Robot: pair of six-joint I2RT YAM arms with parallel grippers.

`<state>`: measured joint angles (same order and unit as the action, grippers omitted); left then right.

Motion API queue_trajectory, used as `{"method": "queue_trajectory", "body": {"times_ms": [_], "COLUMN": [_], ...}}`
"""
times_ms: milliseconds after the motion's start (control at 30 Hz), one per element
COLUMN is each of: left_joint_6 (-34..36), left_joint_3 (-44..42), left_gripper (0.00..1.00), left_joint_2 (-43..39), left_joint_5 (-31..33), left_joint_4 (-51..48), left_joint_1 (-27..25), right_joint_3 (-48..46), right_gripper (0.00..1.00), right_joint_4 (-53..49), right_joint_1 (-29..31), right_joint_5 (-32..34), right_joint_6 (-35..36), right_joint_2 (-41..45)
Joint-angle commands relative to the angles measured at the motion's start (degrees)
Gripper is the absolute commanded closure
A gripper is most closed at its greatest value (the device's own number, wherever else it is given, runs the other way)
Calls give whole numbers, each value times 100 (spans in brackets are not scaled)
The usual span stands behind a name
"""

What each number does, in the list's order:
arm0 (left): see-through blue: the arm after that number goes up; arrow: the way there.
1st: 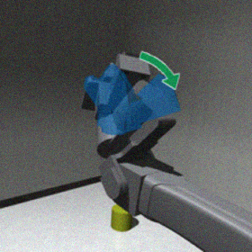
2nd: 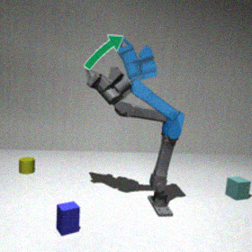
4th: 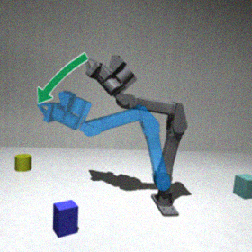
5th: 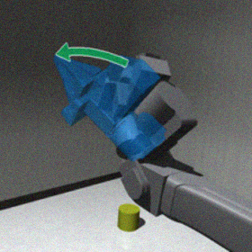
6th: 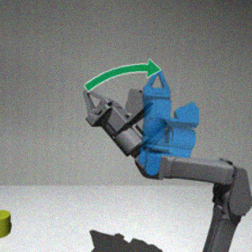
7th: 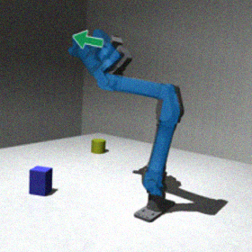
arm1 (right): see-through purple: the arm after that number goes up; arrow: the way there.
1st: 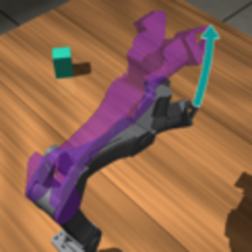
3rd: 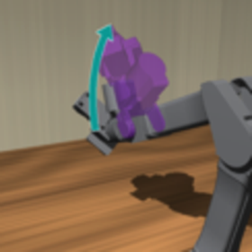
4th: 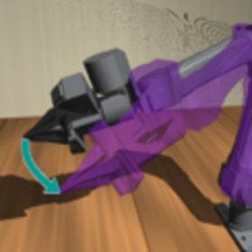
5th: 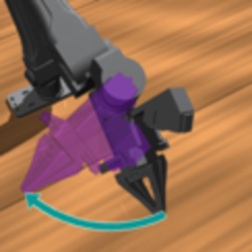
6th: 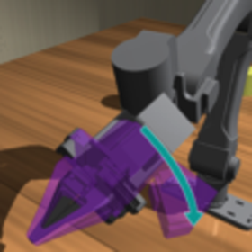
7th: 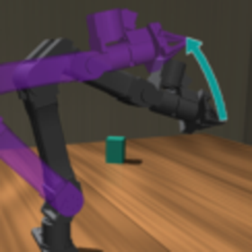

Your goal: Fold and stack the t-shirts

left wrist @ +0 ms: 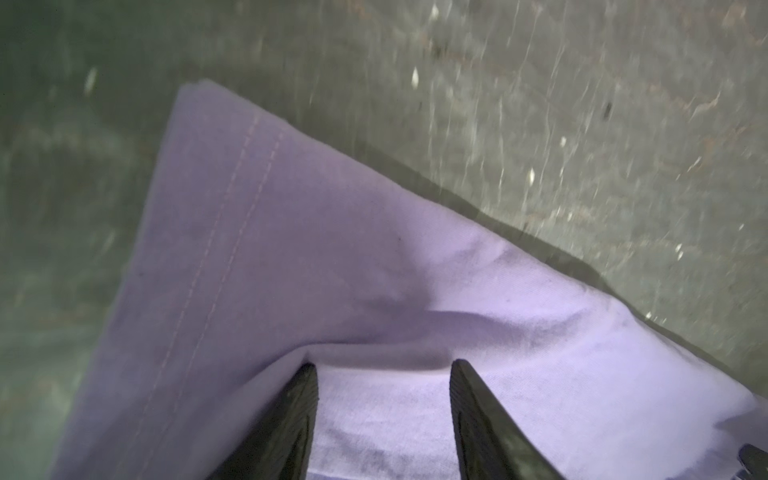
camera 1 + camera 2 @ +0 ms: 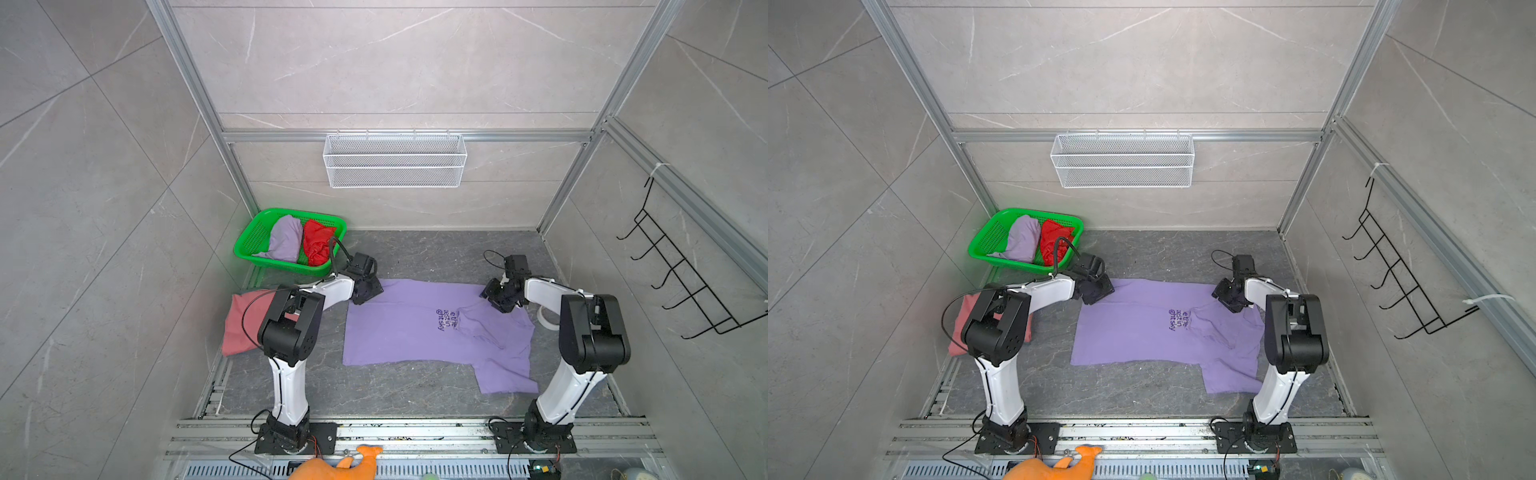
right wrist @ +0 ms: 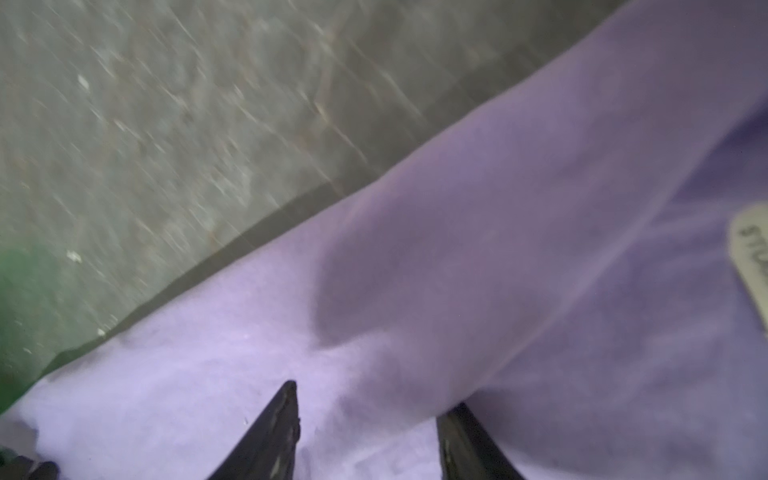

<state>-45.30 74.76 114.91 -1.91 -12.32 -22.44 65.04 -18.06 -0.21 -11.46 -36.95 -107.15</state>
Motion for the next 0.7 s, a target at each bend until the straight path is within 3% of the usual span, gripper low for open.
{"method": "queue_trajectory", "body": {"times_ms": [0,367,533,667], "left_joint_6": [410,1184,1635,1761], "left_joint_3": [257,2149,2110,1406], "left_gripper": [45,45,45,45], "left_joint_2": [499,1577,1000,-2], "left_joint_5": [-70,-636,-736,-874], "left_joint_4": [-547,-1037,-793,-406], "left_joint_1": [281,781,774,747], "right_joint_3": [359,1516,1544,1196], "right_gripper": [46,48,46,43], "right_joint_4": [16,-28,39,-13], "right_joint_1": [69,197,197,201], "right_joint_5": [-7,73,157,377], "right_joint_6": [-194,-406,32,385], "right_joint_2": [-622,-1473,-868,102]}}
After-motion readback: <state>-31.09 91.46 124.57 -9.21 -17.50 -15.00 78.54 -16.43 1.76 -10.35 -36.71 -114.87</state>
